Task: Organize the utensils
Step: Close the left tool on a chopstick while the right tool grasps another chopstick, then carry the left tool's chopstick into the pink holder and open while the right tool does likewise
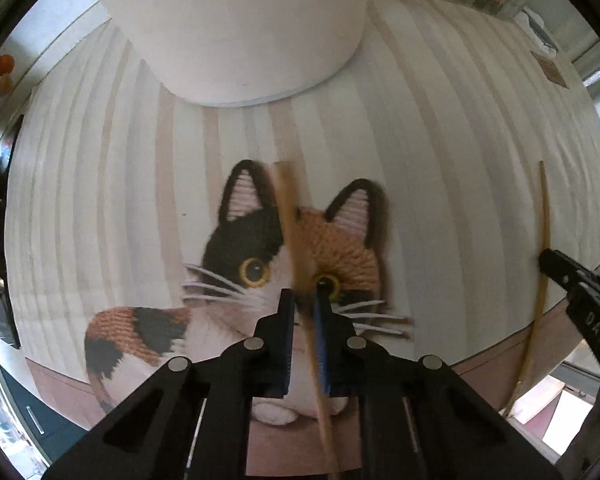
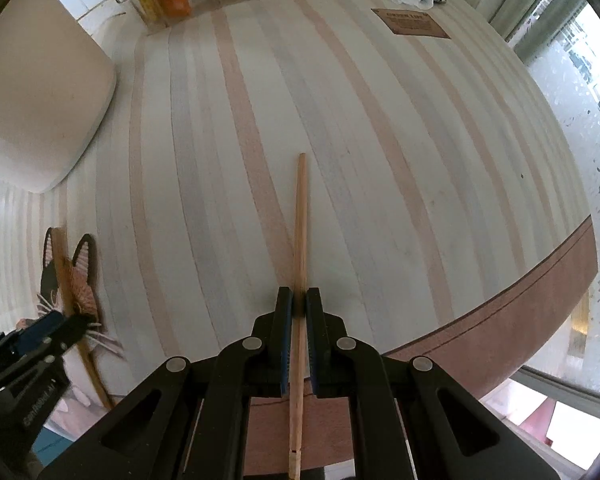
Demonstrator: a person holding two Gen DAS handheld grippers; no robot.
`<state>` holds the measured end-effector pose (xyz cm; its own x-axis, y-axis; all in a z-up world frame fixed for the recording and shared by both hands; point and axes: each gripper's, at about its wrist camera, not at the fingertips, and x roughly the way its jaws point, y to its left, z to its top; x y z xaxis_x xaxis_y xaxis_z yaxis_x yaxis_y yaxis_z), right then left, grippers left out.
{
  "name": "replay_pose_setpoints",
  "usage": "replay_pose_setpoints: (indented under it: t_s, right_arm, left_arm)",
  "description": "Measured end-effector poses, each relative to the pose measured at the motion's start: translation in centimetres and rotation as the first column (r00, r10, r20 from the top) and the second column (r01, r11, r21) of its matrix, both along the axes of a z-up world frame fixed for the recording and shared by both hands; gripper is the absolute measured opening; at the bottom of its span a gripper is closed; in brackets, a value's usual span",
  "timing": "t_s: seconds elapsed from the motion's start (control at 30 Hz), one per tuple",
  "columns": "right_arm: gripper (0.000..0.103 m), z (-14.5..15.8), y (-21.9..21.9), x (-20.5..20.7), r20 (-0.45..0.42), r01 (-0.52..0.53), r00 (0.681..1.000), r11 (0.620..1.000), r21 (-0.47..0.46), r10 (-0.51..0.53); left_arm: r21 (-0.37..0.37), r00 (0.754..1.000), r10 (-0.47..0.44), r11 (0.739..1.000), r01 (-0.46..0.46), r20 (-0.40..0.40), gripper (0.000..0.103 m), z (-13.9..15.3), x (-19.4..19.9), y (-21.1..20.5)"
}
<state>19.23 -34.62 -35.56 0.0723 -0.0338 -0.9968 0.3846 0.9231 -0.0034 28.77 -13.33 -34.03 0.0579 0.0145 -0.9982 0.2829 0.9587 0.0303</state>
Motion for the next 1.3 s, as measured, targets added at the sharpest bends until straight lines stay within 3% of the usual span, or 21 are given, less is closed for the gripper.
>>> replay_pose_setpoints:
  t_s: [0.23, 0.43, 0.7, 1.13, 1.3]
  right_arm:
    - [0.007, 0.3, 2.7, 1.1, 0.004, -0.045, 0.999, 0.998, 0.032, 0.045]
    - [0.007, 0.6, 6.8, 2.5, 0.025, -0.135, 0.991, 0.987, 0.092, 0.133]
    - [0.007, -0.4, 11.0, 3.4, -0.013, -0.248, 0.968, 0.966, 0.069, 0.249]
    - [0.008, -0.4, 13.9, 6.2, -0.054, -0.292, 0.955, 0.956, 0.026, 0.293]
    - [0.008, -0.4, 14.4, 6.4, -0.045, -0.277, 0.959, 0.96, 0.031, 0.278]
  left_arm:
    - [0.017, 0.998, 0.062, 0.998, -0.062, -0.001, 0.005, 0.4, 0.5, 4.3]
    - [-0.045, 0.982, 0.179, 0.982, -0.182, -0.054, 0.005, 0.5, 1.1, 8.1]
    - [-0.047, 0.983, 0.177, 0.983, -0.18, -0.053, 0.008, 0.3, 0.9, 8.1]
    - [-0.031, 0.985, 0.162, 0.986, -0.164, -0.055, 0.01, 0.0, 1.6, 7.9]
    - [-0.041, 0.987, 0.16, 0.986, -0.161, -0.036, 0.005, -0.2, 1.0, 8.3]
